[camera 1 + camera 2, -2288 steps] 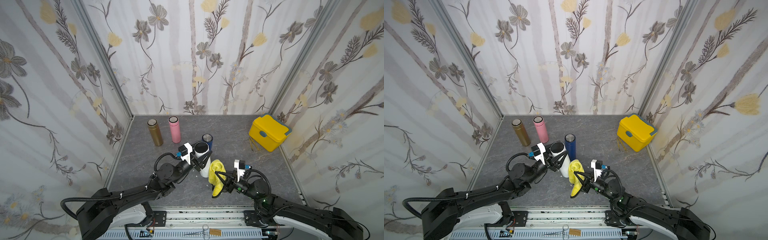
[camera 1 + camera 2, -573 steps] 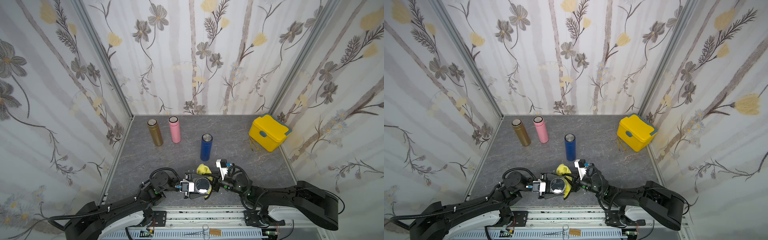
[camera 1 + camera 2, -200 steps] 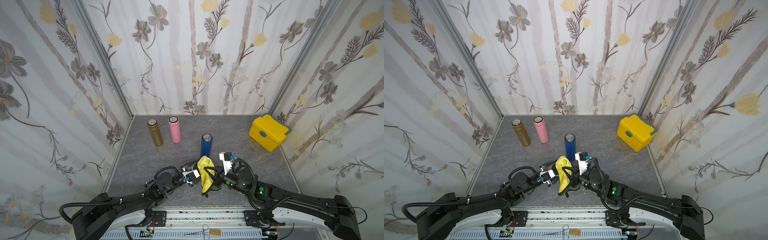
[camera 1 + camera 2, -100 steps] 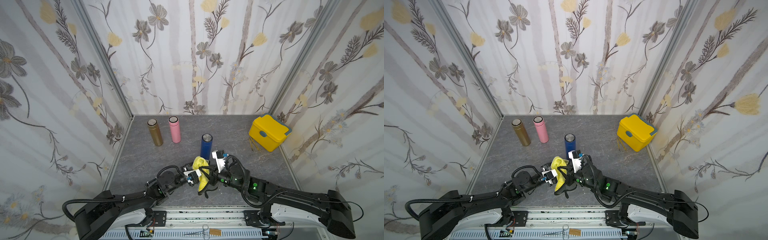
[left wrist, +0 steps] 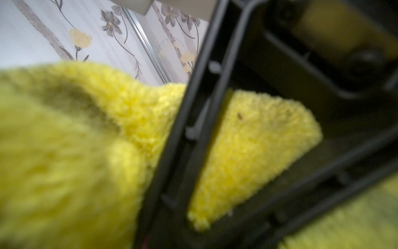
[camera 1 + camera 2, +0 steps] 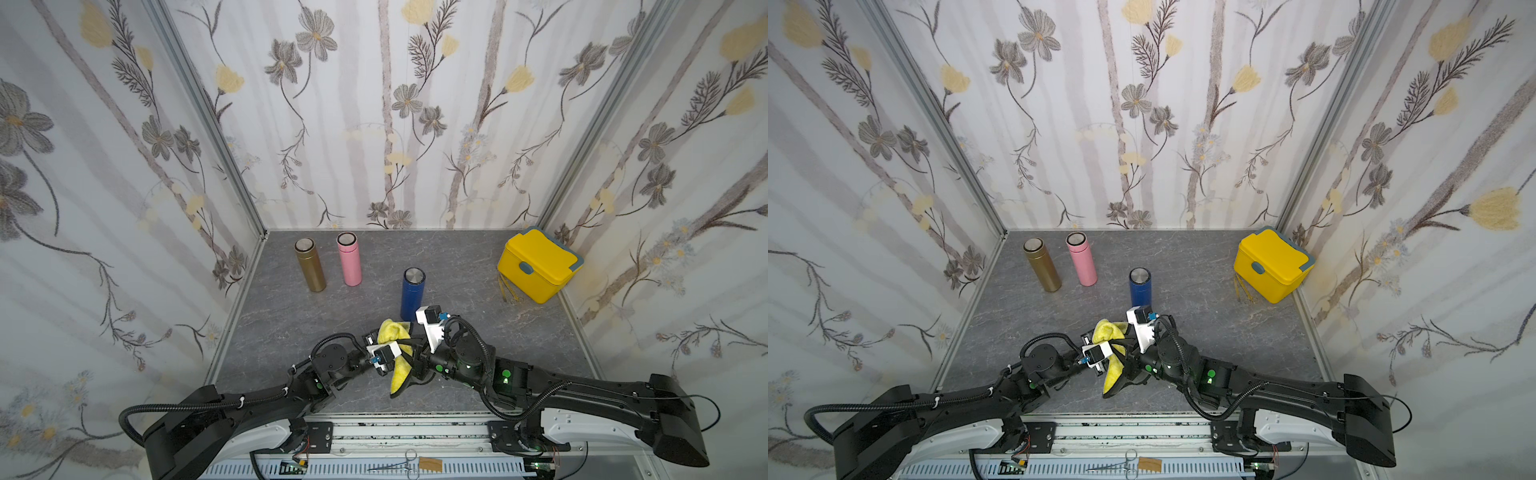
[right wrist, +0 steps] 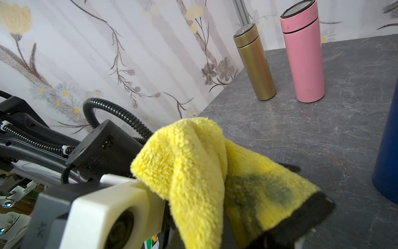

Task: Wipe the surface of the thermos
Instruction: Wipe the dirt from the surface of the thermos.

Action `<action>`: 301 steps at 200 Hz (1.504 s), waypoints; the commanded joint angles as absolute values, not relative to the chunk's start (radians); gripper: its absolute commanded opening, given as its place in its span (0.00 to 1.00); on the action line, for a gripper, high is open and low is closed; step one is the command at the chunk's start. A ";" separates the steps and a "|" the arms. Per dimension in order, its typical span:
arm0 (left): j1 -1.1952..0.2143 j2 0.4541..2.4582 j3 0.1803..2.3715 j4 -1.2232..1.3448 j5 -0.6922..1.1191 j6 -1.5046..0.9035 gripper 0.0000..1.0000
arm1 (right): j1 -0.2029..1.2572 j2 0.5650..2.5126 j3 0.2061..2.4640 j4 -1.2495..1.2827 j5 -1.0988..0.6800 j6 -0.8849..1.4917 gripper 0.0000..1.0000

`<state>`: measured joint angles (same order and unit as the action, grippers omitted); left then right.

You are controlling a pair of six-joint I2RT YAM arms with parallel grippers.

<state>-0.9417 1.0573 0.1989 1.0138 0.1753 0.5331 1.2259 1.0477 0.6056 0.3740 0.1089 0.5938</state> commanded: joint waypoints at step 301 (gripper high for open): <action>-0.929 0.716 0.132 1.420 -0.488 -0.275 0.00 | 1.186 1.292 0.387 0.825 0.063 0.621 0.00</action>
<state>-0.9302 0.7250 0.1295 1.3586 -0.5167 -0.2646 1.1374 1.2758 0.3466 0.7326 0.1154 0.6643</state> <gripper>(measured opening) 0.612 0.087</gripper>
